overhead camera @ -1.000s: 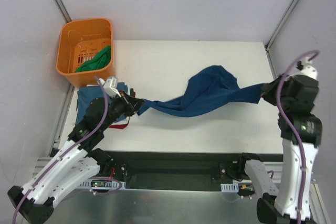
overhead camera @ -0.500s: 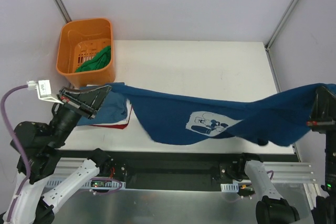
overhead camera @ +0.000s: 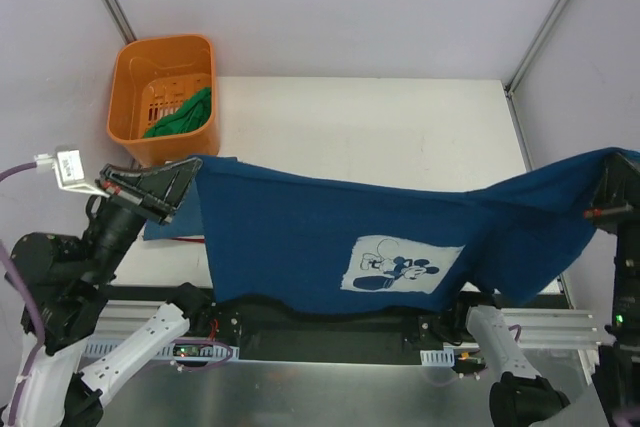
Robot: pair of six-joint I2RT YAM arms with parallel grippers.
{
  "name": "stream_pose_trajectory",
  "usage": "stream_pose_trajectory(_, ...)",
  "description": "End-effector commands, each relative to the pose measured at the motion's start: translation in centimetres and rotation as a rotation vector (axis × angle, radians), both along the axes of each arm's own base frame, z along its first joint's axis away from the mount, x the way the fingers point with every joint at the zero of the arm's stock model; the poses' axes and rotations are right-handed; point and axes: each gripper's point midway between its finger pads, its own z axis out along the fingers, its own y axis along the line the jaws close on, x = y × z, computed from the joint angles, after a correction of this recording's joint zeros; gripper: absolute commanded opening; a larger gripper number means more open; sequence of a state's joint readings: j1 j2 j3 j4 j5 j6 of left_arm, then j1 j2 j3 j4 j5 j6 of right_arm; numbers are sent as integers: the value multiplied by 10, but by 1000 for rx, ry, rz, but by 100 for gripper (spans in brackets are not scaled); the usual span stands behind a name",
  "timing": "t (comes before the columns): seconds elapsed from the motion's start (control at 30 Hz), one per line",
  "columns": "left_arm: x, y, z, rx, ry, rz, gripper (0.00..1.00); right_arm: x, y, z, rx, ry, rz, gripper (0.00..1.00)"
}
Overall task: Fold and stack the t-shirts
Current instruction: Flatten out the tshirt
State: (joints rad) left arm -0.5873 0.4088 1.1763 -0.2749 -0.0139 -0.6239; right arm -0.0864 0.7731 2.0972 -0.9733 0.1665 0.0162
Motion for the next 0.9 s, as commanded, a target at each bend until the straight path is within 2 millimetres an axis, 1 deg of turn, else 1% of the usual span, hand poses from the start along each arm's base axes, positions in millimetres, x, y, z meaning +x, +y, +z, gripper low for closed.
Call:
stream_pose_trajectory(0.0, 59, -1, -19, 76, 90, 178, 0, 81, -16, -28, -27, 163, -49, 1)
stream_pose_trajectory(0.03, 71, -1, -26, 93, 118, 215, 0, 101, -16, -33, -28, 186, -35, 1)
stream_pose_trajectory(0.07, 94, 0, -40, 128, 172, 290, 0, 115, -15, -40, -28, 209, -24, 1)
stream_pose_trajectory(0.1, 108, -2, -51, 157, 204, 325, 0, 137, -13, -62, -29, 273, -3, 1)
stream_pose_trajectory(0.13, 121, -3, -59, 183, 225, 356, 0, 162, -9, -69, -32, 293, 30, 1)
stream_pose_trajectory(0.17, 145, -12, -75, 243, 258, 386, 0, 179, -9, -83, -32, 327, 41, 1)
stream_pose_trajectory(0.2, 160, -13, -85, 271, 281, 430, 0, 202, -9, -98, -30, 354, 53, 1)
stream_pose_trajectory(0.23, 174, -14, -94, 304, 301, 459, 0, 230, -10, -121, -23, 422, 60, 1)
stream_pose_trajectory(0.27, 201, -24, -113, 361, 340, 474, 0, 246, -11, -135, -21, 458, 62, 1)
stream_pose_trajectory(0.3, 215, -29, -125, 386, 366, 467, 0, 261, -12, -149, -17, 495, 65, 1)
stream_pose_trajectory(0.33, 231, -30, -136, 402, 395, 474, 0, 293, -13, -178, -9, 570, 75, 1)
stream_pose_trajectory(0.37, 263, -31, -160, 426, 449, 487, 0, 308, -14, -194, -6, 607, 79, 1)
stream_pose_trajectory(0.4, 279, -34, -174, 439, 481, 468, 0, 324, -14, -209, -3, 643, 85, 1)
stream_pose_trajectory(0.43, 294, -41, -188, 451, 507, 437, 0, 354, -16, -239, 4, 711, 90, 1)
stream_pose_trajectory(0.47, 324, -42, -217, 488, 568, 441, 0, 369, -17, -253, 6, 742, 95, 1)
stream_pose_trajectory(0.5, 338, -45, -230, 510, 591, 438, 0, 383, -17, -268, 11, 775, 97, 1)
stream_pose_trajectory(0.53, 352, -49, -243, 529, 609, 426, 0, 404, -18, -313, 26, 873, 108, 1)
stream_pose_trajectory(0.57, 376, -56, -266, 567, 641, 418, 0, 420, -18, -310, 29, 861, 113, 1)
stream_pose_trajectory(0.6, 388, -56, -278, 577, 660, 421, 0, 431, -16, -322, 36, 882, 130, 1)
stream_pose_trajectory(0.63, 399, -58, -286, 585, 669, 415, 0, 447, -16, -358, 50, 948, 138, 1)
stream_pose_trajectory(0.67, 415, -66, -303, 591, 685, 382, 0, 461, -15, -352, 53, 926, 142, 1)
stream_pose_trajectory(0.7, 423, -66, -309, 589, 695, 374, 0, 469, -15, -361, 58, 937, 148, 1)
stream_pose_trajectory(0.73, 430, -68, -316, 590, 700, 363, 0, 478, -15, -386, 68, 977, 150, 1)
stream_pose_trajectory(0.77, 441, -71, -327, 593, 710, 358, 0, 483, -16, -392, 72, 981, 146, 1)
stream_pose_trajectory(0.8, 446, -71, -334, 595, 718, 358, 0, 491, -15, -390, 72, 963, 151, 1)
stream_pose_trajectory(0.83, 450, -70, -339, 596, 725, 357, 0, 494, -15, -404, 78, 983, 154, 1)
stream_pose_trajectory(0.87, 455, -71, -347, 596, 733, 351, 0, 496, -15, -406, 79, 985, 157, 1)
